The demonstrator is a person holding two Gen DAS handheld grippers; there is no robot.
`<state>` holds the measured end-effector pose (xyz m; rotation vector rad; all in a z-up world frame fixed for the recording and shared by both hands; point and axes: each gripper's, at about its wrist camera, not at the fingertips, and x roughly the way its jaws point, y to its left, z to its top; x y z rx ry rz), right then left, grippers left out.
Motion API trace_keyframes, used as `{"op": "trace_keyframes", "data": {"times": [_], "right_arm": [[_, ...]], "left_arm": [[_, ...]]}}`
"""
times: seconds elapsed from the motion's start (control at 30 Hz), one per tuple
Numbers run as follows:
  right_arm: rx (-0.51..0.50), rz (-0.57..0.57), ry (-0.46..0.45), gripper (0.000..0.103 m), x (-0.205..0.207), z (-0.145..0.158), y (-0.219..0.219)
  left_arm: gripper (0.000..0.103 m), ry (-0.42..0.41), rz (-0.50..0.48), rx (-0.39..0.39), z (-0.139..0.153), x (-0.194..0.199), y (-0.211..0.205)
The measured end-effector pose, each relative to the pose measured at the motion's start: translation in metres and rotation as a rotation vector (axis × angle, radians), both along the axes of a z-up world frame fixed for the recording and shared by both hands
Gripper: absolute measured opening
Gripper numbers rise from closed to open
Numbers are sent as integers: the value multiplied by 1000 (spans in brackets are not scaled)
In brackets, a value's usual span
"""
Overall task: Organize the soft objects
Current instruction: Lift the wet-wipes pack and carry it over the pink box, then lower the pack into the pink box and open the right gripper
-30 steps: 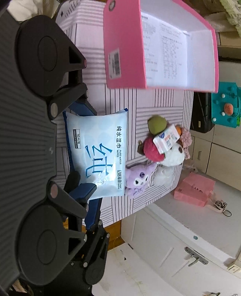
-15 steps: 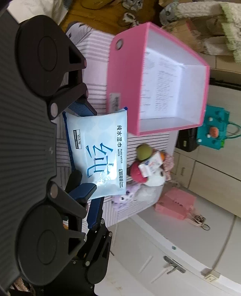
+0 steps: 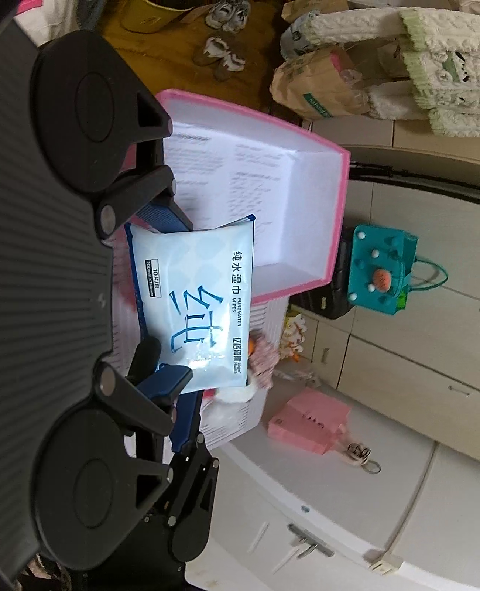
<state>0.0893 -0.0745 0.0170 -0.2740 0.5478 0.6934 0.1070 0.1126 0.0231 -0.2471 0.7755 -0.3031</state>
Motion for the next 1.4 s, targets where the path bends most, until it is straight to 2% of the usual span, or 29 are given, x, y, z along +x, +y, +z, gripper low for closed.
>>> {"op": "trace_keyframes", "data": {"times": [0.1, 0.2, 0.4, 0.53, 0.73, 0.97, 1.1, 1.4], "right_arm": [[9, 14, -13, 44, 21, 1, 7], [28, 30, 11, 44, 52, -1, 14], [45, 51, 123, 44, 116, -20, 28], [27, 56, 181, 44, 141, -38, 40], [10, 48, 251, 44, 161, -57, 45], [-19, 68, 261, 46, 168, -63, 51], [-68, 74, 223, 46, 165, -62, 52], [-50, 89, 192, 47, 142, -40, 30]], "left_arm": [[76, 19, 19, 3, -1, 26, 9], [76, 65, 45, 13, -8, 58, 17], [76, 180, 88, 42, -34, 113, 29], [76, 244, 99, 54, -52, 137, 36], [76, 288, 87, 70, -68, 153, 35], [77, 250, 86, 120, -66, 151, 34], [81, 196, 80, 171, -58, 139, 34], [82, 147, 60, 218, -35, 106, 36]]}}
